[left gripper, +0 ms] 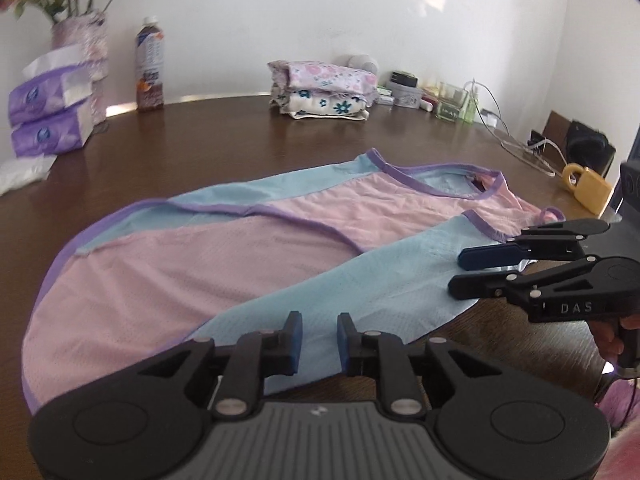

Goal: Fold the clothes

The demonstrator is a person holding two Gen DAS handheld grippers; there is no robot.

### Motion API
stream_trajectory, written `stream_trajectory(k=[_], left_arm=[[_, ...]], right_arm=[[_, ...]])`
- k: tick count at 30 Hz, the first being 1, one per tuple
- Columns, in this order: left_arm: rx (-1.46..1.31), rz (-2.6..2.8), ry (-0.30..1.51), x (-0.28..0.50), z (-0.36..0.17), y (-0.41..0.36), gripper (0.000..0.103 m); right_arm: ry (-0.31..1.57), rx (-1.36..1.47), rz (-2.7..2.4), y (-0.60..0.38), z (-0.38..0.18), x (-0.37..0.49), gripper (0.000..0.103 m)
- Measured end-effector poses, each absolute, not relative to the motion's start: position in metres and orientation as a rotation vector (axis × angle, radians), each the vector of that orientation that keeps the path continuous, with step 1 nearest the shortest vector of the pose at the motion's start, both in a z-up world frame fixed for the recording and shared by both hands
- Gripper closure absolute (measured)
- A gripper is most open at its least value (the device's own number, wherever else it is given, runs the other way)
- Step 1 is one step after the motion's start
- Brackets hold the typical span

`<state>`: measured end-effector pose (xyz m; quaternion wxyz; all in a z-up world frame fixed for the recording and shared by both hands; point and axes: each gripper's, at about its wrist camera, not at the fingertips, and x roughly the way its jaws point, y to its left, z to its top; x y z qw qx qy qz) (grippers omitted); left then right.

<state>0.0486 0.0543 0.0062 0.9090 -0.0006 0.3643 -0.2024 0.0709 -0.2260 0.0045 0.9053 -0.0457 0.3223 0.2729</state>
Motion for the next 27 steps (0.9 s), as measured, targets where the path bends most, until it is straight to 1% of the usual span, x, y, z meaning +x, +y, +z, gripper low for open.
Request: stream_trajectory(k=[4, 9, 13, 23, 27], left_arm=[[-0.089, -0.352, 0.762, 0.039, 0.009, 0.090, 0.085], [-0.228, -0.257, 0.760, 0.028, 0.009, 0.129, 0.084], [-0.259, -0.186, 0.752, 0.019, 0.011, 0.147, 0.084], [-0.220, -0.143, 0.747, 0.011, 0.014, 0.149, 0.084], [-0.213, -0.158, 0.732, 0.011, 0.016, 0.141, 0.077]], right_arm=[[0.663, -0.120, 0.503, -0.242, 0.005, 0.069, 0.064], [0.675, -0.049, 0.467, -0.266, 0.006, 0.072, 0.064], [0.674, -0.033, 0.435, -0.275, 0.009, 0.073, 0.064], [0.677, -0.038, 0.369, -0.284, 0.007, 0.070, 0.063], [0.657, -0.030, 0.381, -0.286, 0.013, 0.064, 0.063]])
